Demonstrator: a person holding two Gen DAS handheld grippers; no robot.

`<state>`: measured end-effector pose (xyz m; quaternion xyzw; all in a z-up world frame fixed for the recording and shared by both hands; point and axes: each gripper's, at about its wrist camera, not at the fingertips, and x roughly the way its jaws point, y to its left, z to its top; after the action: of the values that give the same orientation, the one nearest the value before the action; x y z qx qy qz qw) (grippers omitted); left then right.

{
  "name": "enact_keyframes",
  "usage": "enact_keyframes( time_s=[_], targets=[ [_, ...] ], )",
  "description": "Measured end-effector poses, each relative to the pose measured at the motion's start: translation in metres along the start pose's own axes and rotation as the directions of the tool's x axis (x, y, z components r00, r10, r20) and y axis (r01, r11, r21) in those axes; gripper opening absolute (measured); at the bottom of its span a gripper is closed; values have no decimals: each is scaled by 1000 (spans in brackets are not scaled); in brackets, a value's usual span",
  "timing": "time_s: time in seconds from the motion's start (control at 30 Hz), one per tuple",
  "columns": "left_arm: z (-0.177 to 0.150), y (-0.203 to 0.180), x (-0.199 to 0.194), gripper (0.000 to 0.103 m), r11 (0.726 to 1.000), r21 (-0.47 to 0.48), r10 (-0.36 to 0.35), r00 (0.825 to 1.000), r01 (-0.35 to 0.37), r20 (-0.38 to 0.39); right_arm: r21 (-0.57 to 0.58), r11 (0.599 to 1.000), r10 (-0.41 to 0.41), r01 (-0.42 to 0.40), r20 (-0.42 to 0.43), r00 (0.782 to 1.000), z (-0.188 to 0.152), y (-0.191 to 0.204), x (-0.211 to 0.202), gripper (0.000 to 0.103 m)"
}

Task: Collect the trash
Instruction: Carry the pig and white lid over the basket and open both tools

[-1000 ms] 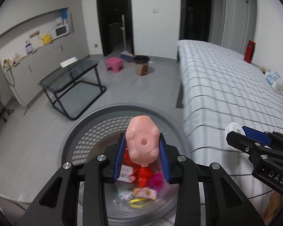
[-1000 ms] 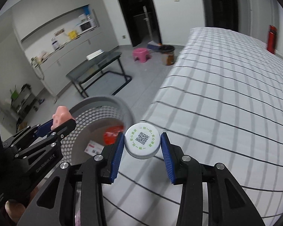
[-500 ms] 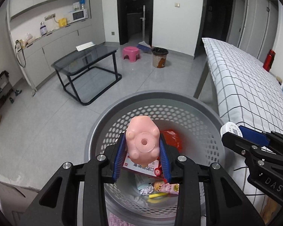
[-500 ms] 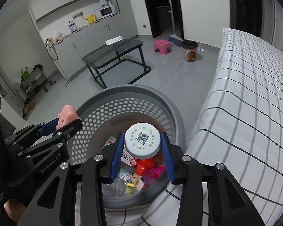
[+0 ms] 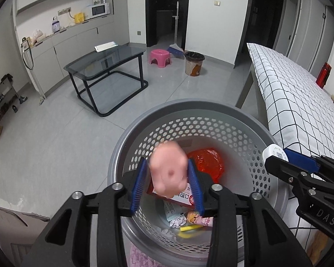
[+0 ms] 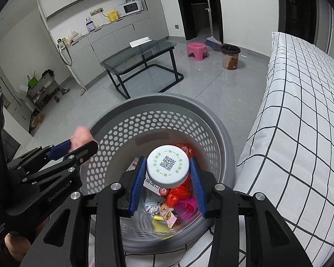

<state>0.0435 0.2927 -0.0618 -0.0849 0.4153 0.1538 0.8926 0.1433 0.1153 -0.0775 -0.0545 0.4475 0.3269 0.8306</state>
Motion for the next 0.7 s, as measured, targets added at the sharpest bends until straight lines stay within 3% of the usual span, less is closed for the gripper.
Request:
enact_keyframes(
  time_s=[0.07,0.7],
  targets=[
    [2,0,-3,53,1000,-1,8,1000,-8,8,2,1000,6,-6,11,1000,1,-1,-2,60],
    [1,7,-21,68,999,-20,35,999,-35,36,7,1000,-16,15,43,999,-5,-1,-21,60]
  ],
)
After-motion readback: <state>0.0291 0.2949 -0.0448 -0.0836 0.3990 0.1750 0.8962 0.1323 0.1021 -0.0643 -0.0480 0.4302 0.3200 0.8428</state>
